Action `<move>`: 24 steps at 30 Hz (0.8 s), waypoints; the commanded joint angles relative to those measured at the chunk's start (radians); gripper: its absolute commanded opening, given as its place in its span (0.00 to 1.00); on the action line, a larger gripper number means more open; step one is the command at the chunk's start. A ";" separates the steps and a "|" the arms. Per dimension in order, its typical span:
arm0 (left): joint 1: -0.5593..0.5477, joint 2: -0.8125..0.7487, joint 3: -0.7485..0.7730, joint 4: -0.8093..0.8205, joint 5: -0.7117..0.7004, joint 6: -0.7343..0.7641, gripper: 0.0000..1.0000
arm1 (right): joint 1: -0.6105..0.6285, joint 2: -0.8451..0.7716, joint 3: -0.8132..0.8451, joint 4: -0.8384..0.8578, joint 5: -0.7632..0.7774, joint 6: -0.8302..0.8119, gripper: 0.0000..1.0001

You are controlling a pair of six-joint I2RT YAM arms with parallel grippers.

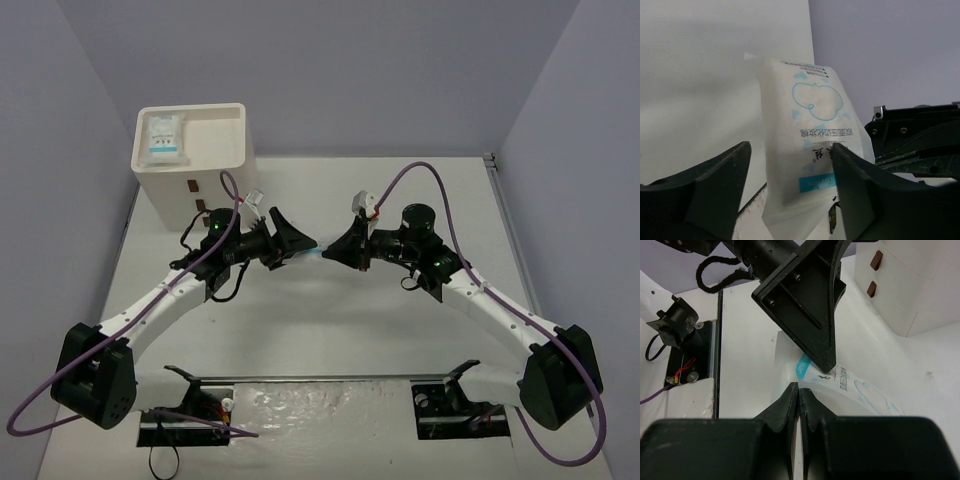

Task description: Organize the makeup

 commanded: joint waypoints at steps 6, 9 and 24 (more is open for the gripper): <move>-0.014 -0.026 0.054 0.195 0.041 -0.076 0.27 | 0.012 0.020 0.047 0.063 -0.019 -0.040 0.00; -0.016 -0.038 0.032 0.219 0.021 -0.085 0.05 | 0.012 0.023 0.046 0.051 -0.009 -0.051 0.00; -0.014 -0.262 0.086 0.008 -0.277 0.470 0.00 | 0.012 0.003 0.069 -0.147 0.135 -0.050 0.80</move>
